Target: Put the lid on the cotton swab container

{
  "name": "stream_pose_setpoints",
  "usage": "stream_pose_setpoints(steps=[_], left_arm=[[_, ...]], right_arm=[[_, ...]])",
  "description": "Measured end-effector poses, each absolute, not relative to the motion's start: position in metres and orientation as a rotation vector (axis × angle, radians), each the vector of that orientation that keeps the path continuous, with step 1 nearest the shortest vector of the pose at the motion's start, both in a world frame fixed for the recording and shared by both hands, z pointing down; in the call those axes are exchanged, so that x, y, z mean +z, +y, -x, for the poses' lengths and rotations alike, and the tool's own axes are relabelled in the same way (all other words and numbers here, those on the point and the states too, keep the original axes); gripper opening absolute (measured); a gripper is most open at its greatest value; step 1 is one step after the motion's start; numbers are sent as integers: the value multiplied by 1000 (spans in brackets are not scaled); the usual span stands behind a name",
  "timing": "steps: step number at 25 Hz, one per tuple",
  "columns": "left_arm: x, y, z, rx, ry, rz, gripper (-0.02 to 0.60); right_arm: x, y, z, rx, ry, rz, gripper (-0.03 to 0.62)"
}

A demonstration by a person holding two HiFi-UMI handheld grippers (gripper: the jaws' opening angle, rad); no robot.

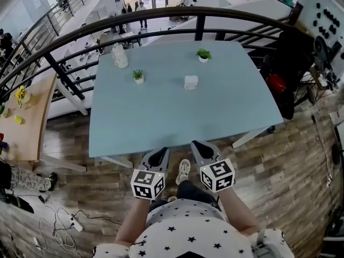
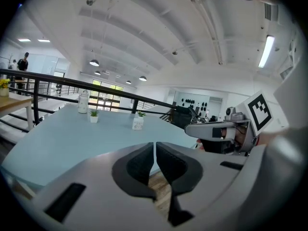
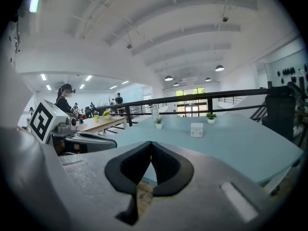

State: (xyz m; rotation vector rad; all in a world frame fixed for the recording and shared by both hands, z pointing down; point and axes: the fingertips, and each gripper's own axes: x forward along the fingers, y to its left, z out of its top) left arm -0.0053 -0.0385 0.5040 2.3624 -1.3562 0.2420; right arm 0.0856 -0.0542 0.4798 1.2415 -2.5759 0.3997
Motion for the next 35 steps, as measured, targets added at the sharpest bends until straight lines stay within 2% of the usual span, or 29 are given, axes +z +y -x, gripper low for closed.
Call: stream_pose_setpoints(steps=[11,35], left_arm=[[494,2,6,209,-1355,-2386,15],[484,8,0,182,-1348,-2413,15]], right_arm=[[471,-11,-80,383,-2629,-1224,8],[463,-3,-89,325,-2642,-1254,6]])
